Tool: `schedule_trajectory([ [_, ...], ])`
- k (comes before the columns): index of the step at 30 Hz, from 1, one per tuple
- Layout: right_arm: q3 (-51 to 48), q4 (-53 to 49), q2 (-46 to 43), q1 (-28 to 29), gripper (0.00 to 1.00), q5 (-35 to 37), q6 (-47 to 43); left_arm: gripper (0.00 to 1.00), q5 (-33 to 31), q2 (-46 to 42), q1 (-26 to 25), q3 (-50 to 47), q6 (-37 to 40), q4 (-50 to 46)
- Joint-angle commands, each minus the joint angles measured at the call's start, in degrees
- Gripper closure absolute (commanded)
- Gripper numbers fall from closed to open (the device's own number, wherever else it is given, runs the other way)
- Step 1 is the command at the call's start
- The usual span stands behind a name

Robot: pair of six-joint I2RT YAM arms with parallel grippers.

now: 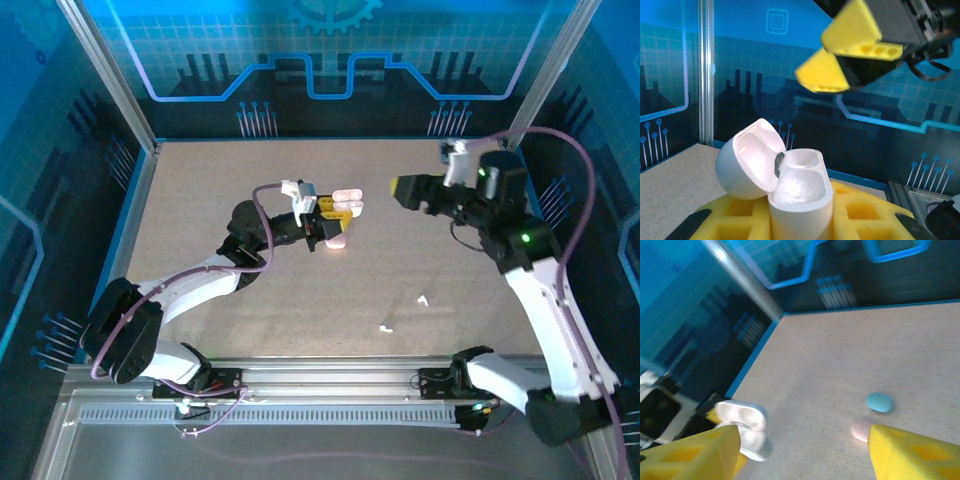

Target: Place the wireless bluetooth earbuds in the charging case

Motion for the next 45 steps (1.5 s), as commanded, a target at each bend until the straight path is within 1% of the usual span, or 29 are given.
schedule_trajectory([
  [1,-7.6,-7.9,-1.6,-5.8,0.36,9.7,9.6,0.77,-2.6,-2.3,-0.1,-1.3,2.2,3.6],
  [3,-12.5,-12.3,-1.2,-10.2,0.41,8.6,12.5,0.77,-2.8,-2.5,-0.2,-1.6,2.2,3.7],
  [5,-16.9,-13.8,0.3,-11.5,0.43,8.1,11.8,0.77,-2.9,-2.6,-0.2,-1.9,2.3,3.9],
  [7,-20.5,-14.9,3.4,-11.7,0.45,9.1,10.5,0.77,-2.9,-2.5,-0.2,-2.1,2.2,4.1],
  [10,-23.5,-14.6,9.3,-11.8,0.45,9.0,7.8,0.77,-2.9,-2.4,-0.1,-2.2,2.2,4.1],
  [14,-25.9,-13.4,17.2,-11.6,0.45,9.9,6.8,0.77,-2.9,-2.6,-0.2,-2.1,2.0,4.0],
  [19,-28.6,-9.0,21.2,-11.2,0.41,8.9,6.8,0.76,-2.8,-2.6,-0.1,-2.4,1.7,3.6],
  [29,-30.7,-6.1,26.0,-10.8,0.38,6.9,7.1,0.76,-2.6,-2.2,-0.2,-2.2,1.4,3.7],
  [35,-31.9,-5.8,26.9,-9.2,0.38,6.8,8.6,0.76,-2.6,-2.2,-0.2,-2.2,1.2,4.0],
  [45,-33.2,-8.3,23.1,-4.8,0.42,7.8,12.0,0.76,-2.6,-2.1,-0.1,-2.6,1.1,4.3],
])
